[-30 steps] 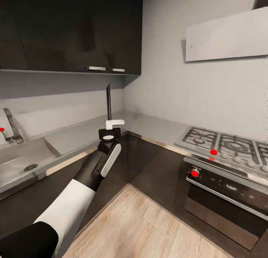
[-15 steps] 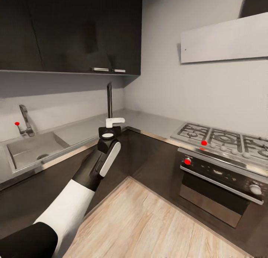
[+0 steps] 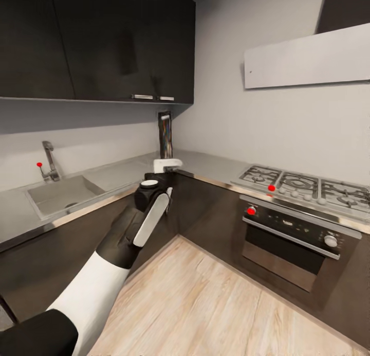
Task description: Pick up the poster from the kitchen countertop and hang it on one of the wall nails in the kitchen.
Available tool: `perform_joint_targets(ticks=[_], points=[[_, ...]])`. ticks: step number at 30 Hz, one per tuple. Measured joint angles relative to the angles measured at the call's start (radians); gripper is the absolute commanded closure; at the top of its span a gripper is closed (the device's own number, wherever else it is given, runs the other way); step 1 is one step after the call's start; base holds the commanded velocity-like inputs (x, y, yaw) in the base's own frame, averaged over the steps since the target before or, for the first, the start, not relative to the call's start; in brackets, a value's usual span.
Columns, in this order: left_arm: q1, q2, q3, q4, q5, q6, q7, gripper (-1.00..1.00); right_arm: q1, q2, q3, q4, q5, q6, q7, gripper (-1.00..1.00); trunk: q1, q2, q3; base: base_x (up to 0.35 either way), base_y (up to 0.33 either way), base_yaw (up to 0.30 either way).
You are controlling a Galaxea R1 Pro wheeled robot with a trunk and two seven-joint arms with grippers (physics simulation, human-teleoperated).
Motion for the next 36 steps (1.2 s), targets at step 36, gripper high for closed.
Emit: perform_joint_targets(ticks=[36], points=[[0.015,0.581,-0.247,-0.150,0.219,0.004,-1.470,1.00,-0.008,-0.251,-0.171,-0.669,0.002,0.371,1.054,-1.00,0.000,0.000,0.000,-0.004,0.000,0.000]])
